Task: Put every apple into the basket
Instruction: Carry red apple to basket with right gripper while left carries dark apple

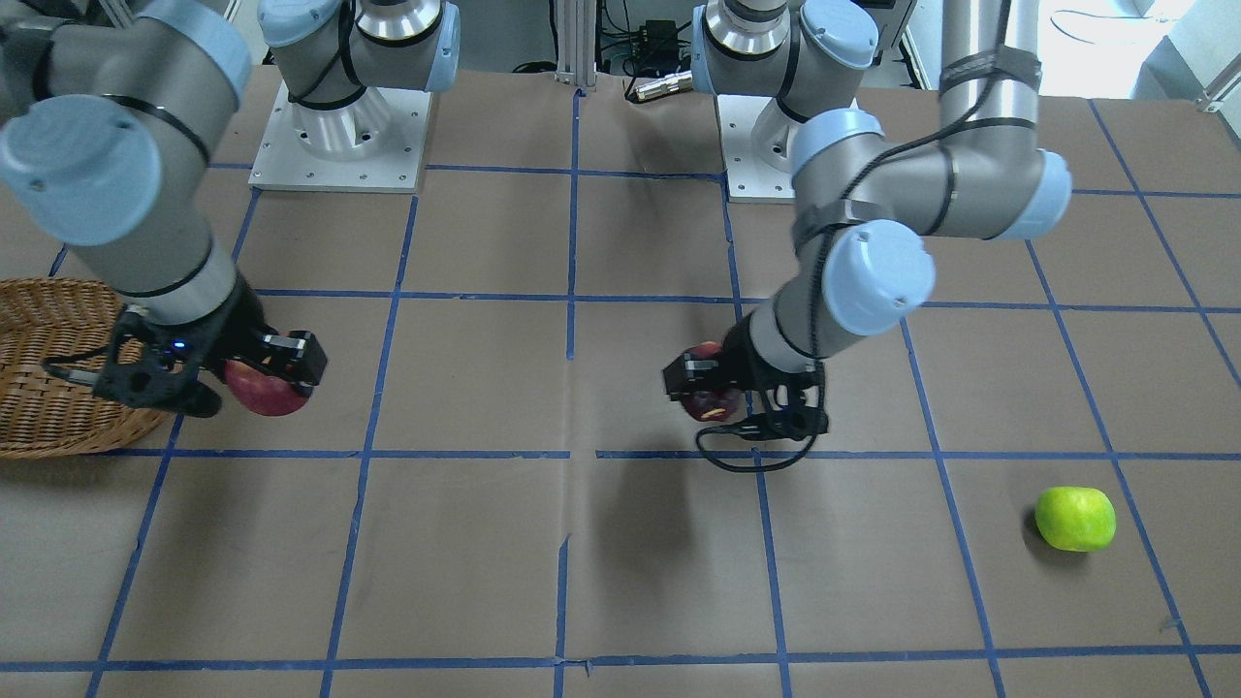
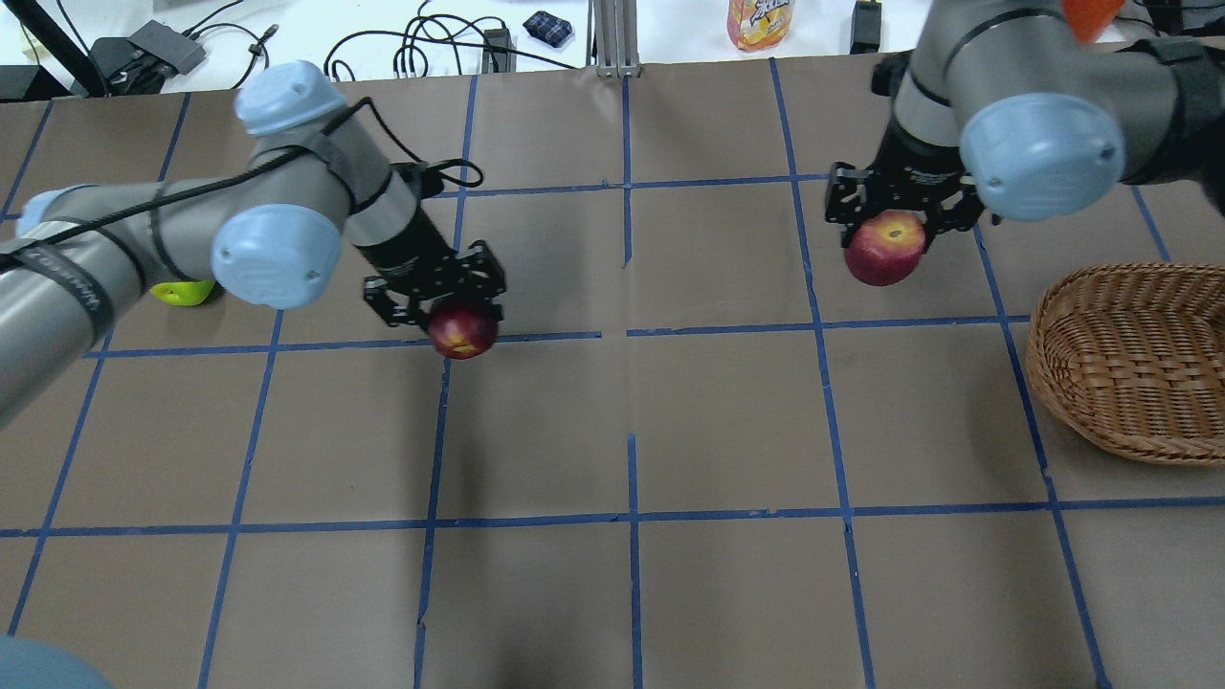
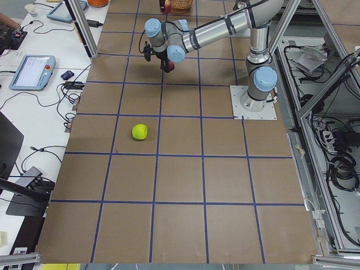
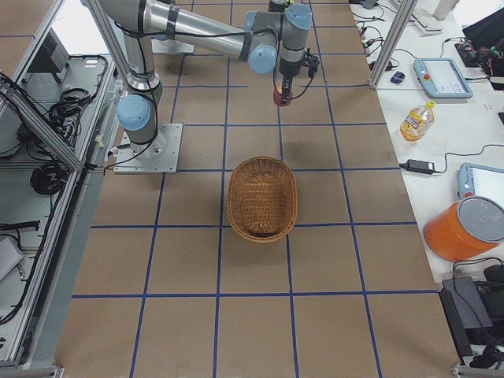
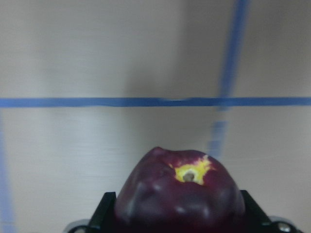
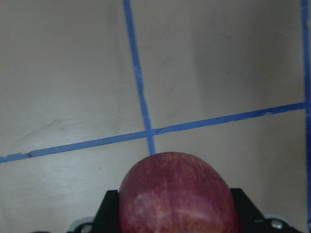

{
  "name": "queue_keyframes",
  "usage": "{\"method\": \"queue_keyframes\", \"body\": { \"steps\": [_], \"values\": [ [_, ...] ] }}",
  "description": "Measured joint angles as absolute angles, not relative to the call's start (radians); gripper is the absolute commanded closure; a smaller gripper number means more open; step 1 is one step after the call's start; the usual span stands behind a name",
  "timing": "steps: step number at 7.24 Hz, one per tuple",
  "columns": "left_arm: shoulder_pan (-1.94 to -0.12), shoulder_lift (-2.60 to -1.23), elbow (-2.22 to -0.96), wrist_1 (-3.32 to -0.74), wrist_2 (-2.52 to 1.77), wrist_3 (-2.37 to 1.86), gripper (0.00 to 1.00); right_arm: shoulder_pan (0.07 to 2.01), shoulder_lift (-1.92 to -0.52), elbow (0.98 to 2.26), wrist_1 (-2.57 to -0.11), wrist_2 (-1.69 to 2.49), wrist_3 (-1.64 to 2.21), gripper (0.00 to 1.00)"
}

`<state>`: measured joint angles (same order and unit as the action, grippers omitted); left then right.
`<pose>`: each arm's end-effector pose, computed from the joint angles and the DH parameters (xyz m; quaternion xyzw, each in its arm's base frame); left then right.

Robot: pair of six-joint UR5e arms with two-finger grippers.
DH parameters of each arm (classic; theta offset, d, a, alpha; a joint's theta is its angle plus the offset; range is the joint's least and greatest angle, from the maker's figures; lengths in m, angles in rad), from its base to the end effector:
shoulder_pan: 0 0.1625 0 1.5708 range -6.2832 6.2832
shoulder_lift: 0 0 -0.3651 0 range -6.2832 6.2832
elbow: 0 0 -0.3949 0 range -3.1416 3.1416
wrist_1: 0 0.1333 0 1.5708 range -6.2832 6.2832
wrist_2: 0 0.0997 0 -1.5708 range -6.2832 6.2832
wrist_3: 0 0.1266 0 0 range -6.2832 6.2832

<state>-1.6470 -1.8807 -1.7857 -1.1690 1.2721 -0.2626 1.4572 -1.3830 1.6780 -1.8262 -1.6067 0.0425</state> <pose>-0.2110 -0.5227 0.1800 0.1010 -0.9819 -0.0850 0.1361 0.0666 -0.5517 0.2760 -0.0776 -0.9966 -0.0204 0.0172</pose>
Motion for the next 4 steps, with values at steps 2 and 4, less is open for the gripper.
{"method": "queue_keyframes", "body": {
  "steps": [2,4],
  "values": [
    [-1.787,-1.945,-1.794,-1.020,1.199,-0.406,1.00,1.309,-1.391,1.678,-1.790,-1.682,-0.139,0.81],
    [-1.843,-2.001,-1.796,-0.956,1.203,-0.429,0.18,1.160,-1.386,1.678,-1.832,-1.710,-0.348,0.81]
  ]
}}
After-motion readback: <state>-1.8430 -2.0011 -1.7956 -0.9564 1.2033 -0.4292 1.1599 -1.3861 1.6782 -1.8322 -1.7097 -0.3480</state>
